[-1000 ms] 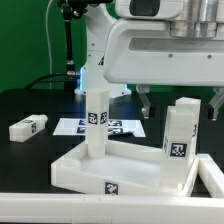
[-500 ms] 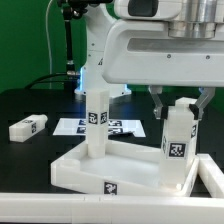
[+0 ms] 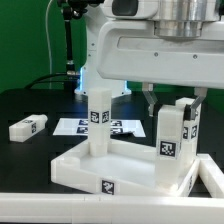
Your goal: Assemble desk
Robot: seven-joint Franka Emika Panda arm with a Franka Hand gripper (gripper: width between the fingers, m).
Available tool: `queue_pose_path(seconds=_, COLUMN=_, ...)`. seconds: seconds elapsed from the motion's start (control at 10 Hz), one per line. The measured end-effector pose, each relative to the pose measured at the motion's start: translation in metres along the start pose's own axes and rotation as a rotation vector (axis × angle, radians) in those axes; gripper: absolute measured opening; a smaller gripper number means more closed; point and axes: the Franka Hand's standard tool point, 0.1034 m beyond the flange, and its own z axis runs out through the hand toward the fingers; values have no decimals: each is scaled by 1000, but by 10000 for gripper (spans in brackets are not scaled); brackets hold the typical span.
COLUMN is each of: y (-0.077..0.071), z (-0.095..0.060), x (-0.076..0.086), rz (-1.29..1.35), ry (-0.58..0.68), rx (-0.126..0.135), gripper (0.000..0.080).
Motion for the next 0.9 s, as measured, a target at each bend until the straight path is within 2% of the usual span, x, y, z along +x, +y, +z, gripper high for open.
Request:
queue_pose_path(seconds=0.3, y=1, z=4, x=1, rz=235, ry=14, rx=17, gripper=290)
queue_pose_path(seconds=0.9, y=-2, z=5, x=0, rz=776, ry=9, rx=30, gripper=290)
